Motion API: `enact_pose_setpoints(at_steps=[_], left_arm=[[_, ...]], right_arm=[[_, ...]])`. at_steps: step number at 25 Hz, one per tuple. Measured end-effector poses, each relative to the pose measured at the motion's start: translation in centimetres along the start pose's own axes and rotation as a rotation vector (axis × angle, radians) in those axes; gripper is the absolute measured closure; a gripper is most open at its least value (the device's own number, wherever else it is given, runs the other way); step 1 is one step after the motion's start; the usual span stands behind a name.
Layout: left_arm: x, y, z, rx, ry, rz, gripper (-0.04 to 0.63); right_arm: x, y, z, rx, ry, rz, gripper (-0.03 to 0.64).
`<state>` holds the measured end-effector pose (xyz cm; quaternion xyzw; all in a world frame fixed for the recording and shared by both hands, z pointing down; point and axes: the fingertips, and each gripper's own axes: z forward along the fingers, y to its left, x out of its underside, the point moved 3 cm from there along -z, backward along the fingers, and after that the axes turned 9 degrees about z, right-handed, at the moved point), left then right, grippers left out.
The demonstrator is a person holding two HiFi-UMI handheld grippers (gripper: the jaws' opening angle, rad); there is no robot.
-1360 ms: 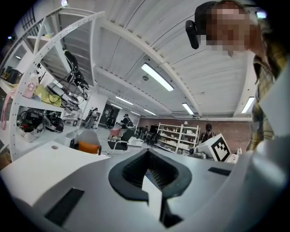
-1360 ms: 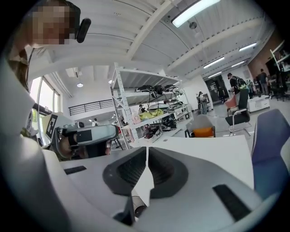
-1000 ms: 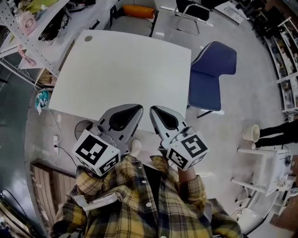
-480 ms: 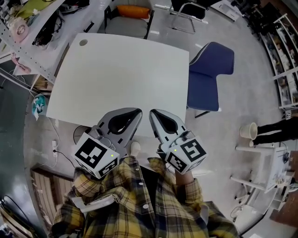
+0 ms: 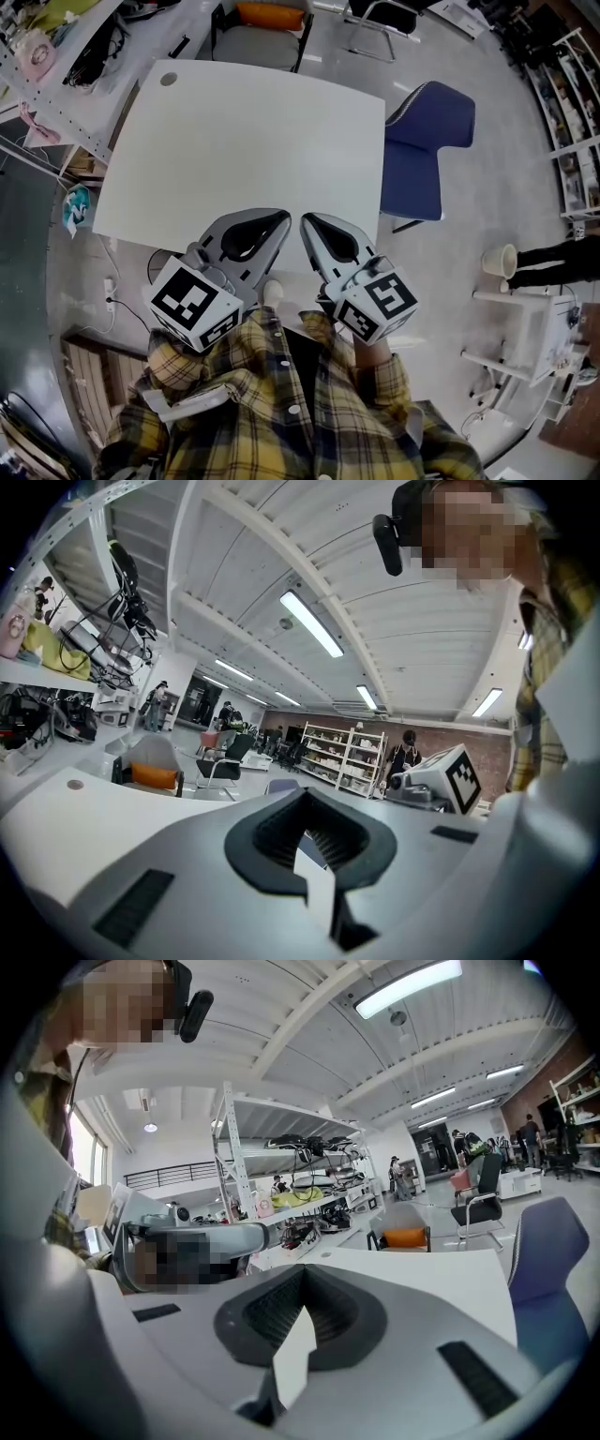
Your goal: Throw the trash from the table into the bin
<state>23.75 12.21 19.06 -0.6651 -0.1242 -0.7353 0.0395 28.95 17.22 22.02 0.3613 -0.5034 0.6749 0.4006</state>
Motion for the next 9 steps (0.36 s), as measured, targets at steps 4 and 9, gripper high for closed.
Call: enact_pose_setpoints(at_steps=[4, 9], left_arm=[[-0.21, -0.06, 0.42, 0.007, 0.004, 0.001, 0.597], [-0.19, 0.12, 0.78, 0.03, 0.009, 0.006, 0.597]], right_arm=[[-0.17, -0.35, -0.08, -0.001, -0.002, 0.012, 0.618], [-0.14, -0.61, -0.18, 0.009, -0.01, 0.016, 0.618]])
